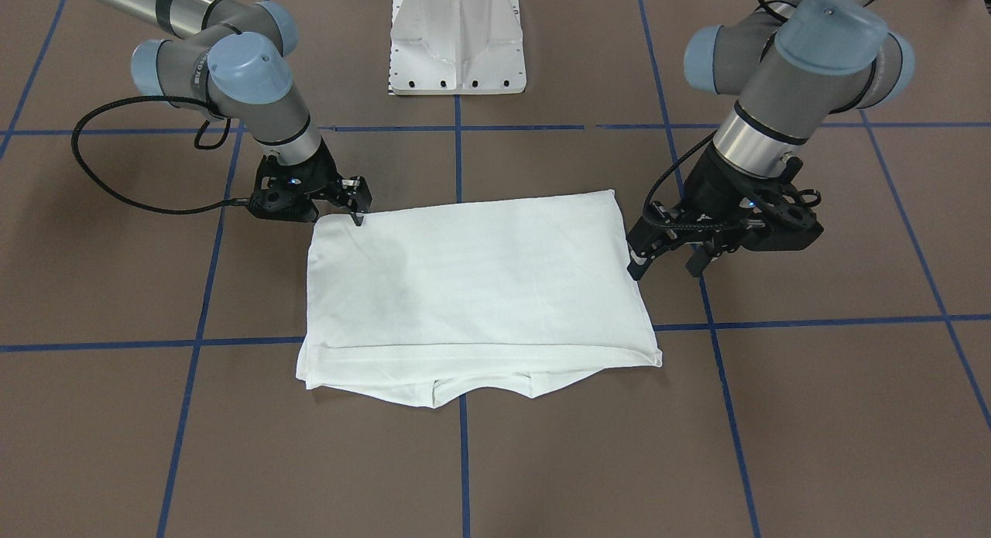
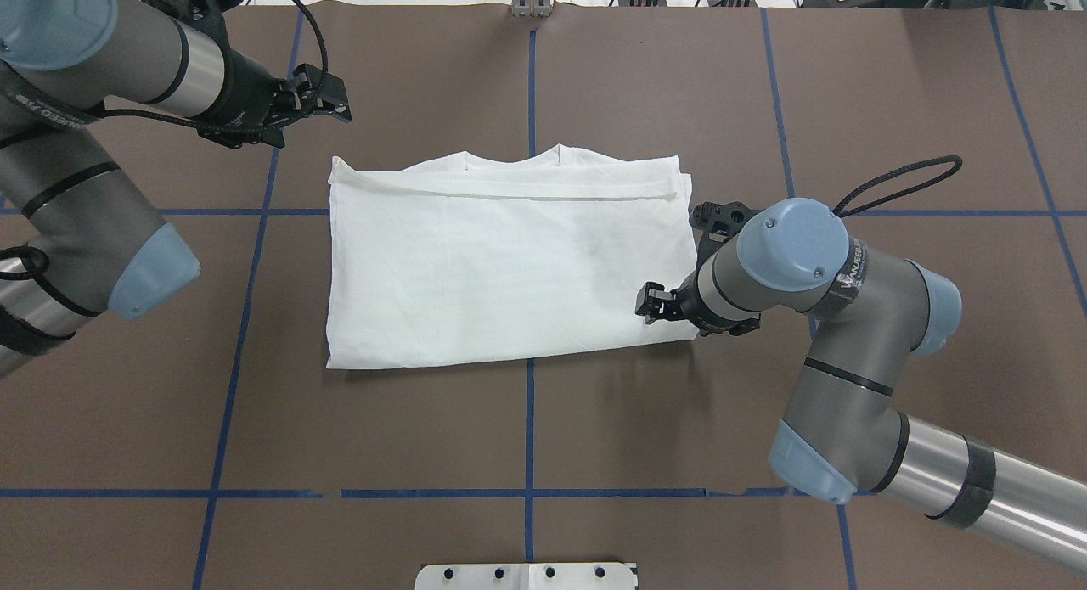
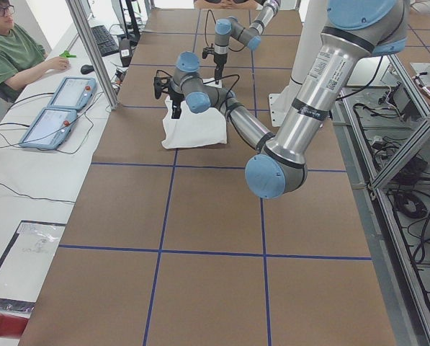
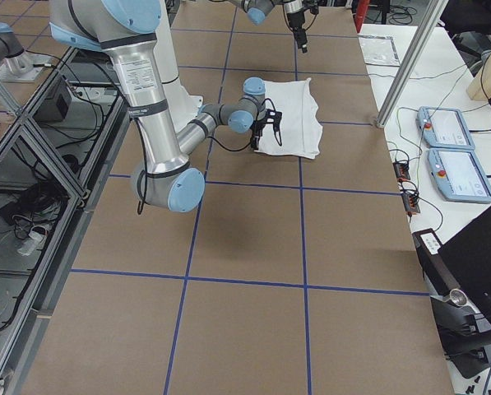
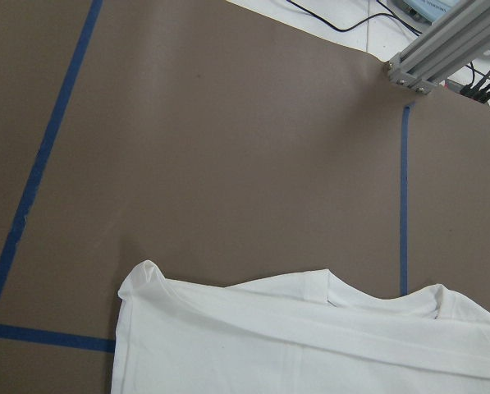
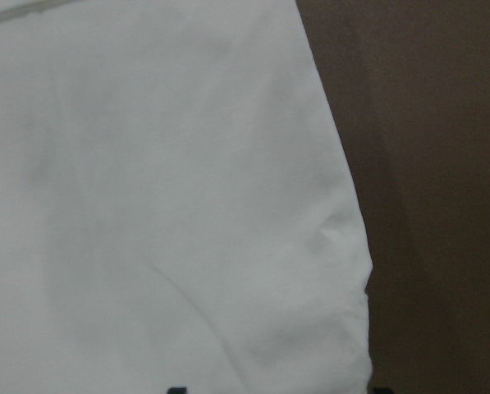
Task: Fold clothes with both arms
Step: 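Move the right gripper to the folded shirt's side edge and grasp it, then drag the folded shirt with the right gripper toward the robot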
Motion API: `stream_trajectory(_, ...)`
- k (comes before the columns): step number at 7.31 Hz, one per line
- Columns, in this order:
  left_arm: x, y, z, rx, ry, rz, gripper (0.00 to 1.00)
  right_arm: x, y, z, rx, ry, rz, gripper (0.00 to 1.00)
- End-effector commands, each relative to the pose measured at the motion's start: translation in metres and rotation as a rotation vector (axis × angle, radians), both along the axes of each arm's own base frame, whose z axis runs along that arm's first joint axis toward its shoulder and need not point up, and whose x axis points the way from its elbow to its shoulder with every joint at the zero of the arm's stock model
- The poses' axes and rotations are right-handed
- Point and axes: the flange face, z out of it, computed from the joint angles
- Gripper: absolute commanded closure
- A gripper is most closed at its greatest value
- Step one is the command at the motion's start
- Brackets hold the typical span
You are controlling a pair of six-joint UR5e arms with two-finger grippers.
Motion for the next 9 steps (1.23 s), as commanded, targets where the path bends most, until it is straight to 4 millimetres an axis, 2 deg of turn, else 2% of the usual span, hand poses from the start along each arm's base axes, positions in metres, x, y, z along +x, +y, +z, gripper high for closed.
stream_trajectory(1,0.0,-0.001,0.001,-0.001,-0.001,0.0,0.0,0.001,-0.001,0.003,-0.005,0.005,0.004,1.0)
stream_trajectory(6,0.002,0.0,-0.002,0.002,0.002,0.003,0.0,0.016,-0.012,0.017,-0.018,0.032,0.032,1.0)
stream_trajectory(7,0.003,0.0,-0.002,0.001,0.001,0.003,0.0,0.029,-0.009,0.025,-0.023,0.038,0.039,1.0)
stream_trajectory(9,0.004,0.001,-0.002,0.0,0.001,0.006,0.0,0.067,0.017,0.047,-0.03,0.055,0.041,1.0)
